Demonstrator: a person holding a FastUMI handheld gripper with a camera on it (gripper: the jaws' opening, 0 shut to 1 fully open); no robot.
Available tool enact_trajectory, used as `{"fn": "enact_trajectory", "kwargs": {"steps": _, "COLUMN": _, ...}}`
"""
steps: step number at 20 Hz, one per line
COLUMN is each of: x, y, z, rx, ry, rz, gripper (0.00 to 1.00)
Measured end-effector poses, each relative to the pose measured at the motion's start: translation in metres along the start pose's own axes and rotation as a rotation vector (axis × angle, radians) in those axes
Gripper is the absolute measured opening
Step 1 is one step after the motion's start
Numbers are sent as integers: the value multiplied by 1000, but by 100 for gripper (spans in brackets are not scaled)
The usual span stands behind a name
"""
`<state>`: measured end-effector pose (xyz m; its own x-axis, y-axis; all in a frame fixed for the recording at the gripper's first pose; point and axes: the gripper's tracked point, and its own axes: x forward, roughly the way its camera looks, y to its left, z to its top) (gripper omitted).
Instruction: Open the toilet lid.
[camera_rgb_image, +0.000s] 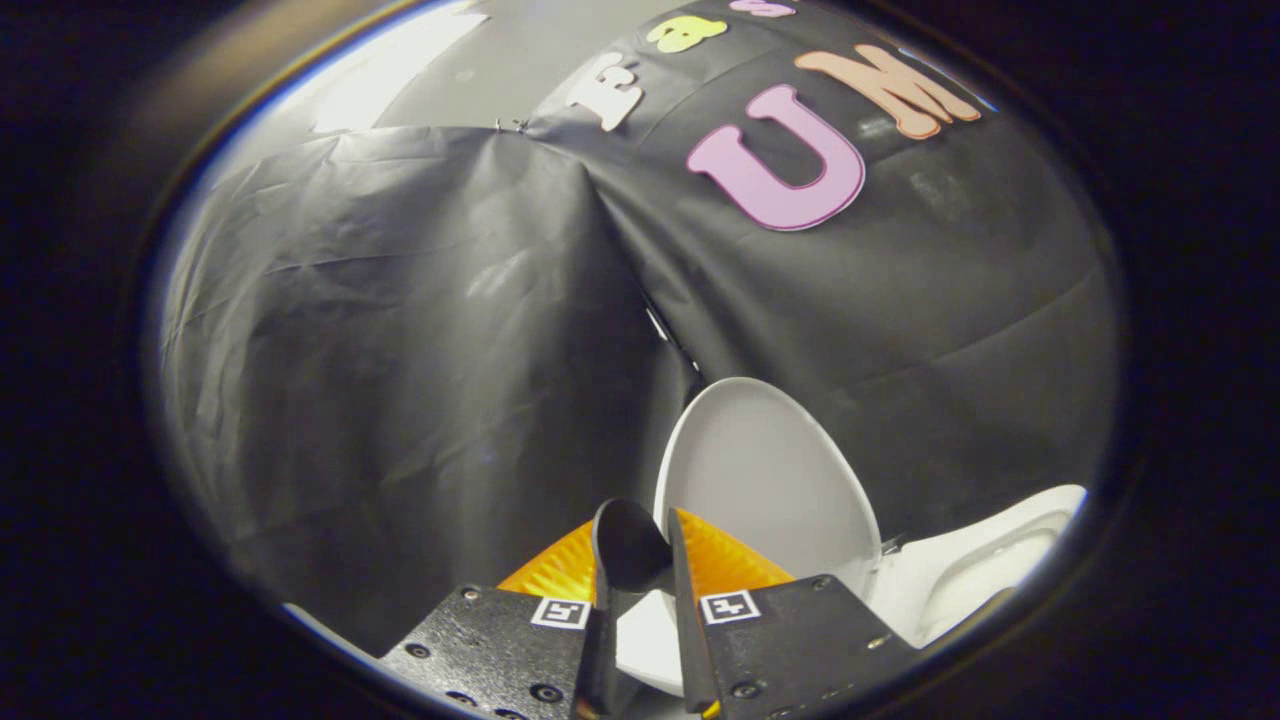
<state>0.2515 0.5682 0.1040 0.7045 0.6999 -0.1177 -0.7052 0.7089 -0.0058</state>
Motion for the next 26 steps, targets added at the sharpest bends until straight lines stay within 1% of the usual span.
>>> {"fn": "enact_trajectory", "kwargs": {"steps": 7, "x": 10, "y": 1, "z": 1, "rx": -8, "ry": 34, "rz": 28, "gripper": 27}}
{"fn": "enact_trajectory", "kwargs": {"steps": 12, "x": 16, "y": 6, "z": -3, "rx": -43, "ry": 63, "rz": 41, "gripper": 29}}
{"fn": "enact_trajectory", "kwargs": {"steps": 14, "x": 22, "y": 11, "z": -2, "rx": -65, "ry": 76, "rz": 30, "gripper": 30}}
{"fn": "enact_trajectory", "kwargs": {"steps": 17, "x": 18, "y": 13, "z": -5, "rx": -85, "ry": 84, "rz": 1, "gripper": 33}}
{"fn": "enact_trajectory", "kwargs": {"steps": 22, "x": 4, "y": 5, "z": -1, "rx": -49, "ry": 29, "rz": -59, "gripper": 37}}
{"fn": "enact_trajectory", "kwargs": {"steps": 24, "x": 3, "y": 4, "z": 1, "rx": -43, "ry": 24, "rz": -68, "gripper": 39}}
{"fn": "enact_trajectory", "kwargs": {"steps": 26, "x": 2, "y": 4, "z": -1, "rx": -54, "ry": 48, "rz": -75, "gripper": 44}}
